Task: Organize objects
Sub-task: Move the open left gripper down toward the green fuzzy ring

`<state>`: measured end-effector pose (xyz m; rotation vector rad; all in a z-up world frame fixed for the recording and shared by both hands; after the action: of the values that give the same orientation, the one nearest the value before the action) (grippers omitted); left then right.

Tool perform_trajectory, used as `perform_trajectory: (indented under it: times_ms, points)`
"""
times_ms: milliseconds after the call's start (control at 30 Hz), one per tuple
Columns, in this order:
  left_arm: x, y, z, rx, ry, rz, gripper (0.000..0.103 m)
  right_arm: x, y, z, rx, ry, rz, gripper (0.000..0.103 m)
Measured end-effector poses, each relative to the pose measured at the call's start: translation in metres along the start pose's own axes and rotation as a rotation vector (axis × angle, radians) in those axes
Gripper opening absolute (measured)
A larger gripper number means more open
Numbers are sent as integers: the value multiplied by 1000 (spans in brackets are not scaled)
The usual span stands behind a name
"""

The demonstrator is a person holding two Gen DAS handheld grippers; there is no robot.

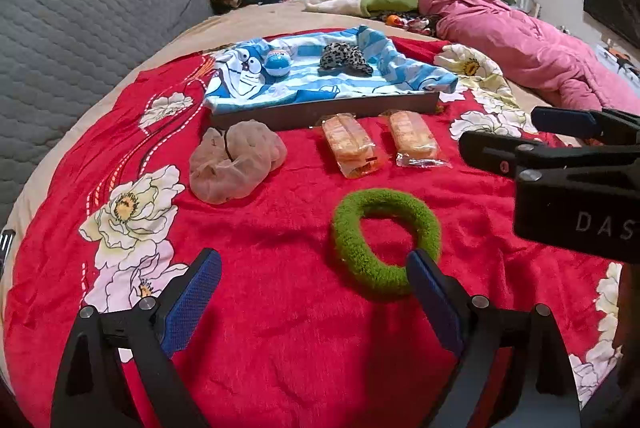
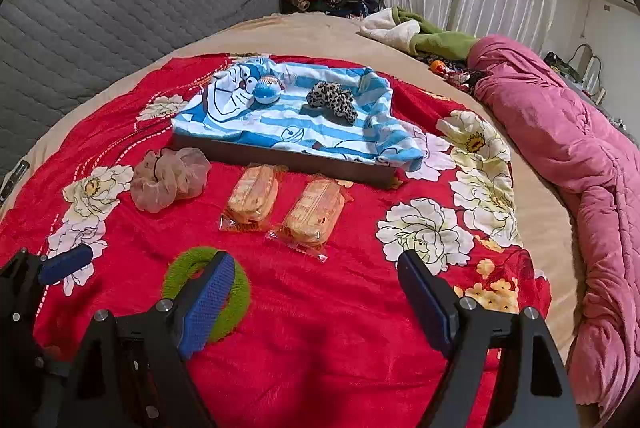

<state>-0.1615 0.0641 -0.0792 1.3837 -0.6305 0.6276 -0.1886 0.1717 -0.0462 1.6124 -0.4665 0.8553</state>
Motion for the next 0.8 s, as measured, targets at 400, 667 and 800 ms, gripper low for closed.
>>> perform_trajectory:
  times_ms: [400, 667, 800]
  points:
    - [-11, 0, 1, 29, -8, 18, 94, -15, -3, 0, -1, 2, 22, 83]
    - [-17, -1, -2, 33, -14, 25, 94, -25, -4, -6, -12, 3, 35, 83]
    - [-21, -1, -2, 35, -13, 29, 94, -31, -3, -7, -11, 2, 41, 83]
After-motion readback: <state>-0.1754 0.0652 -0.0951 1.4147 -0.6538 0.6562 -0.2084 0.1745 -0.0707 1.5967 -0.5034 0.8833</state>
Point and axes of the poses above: each gripper's, at about its wrist camera, not at the fingertips, and x roughly against the way its jaws point, z to its left, y to its top, the point moved 10 cm from there along -x, roughly the way its jaws point, and after that the axes turned 5 degrees about y, right-handed, at the moved point
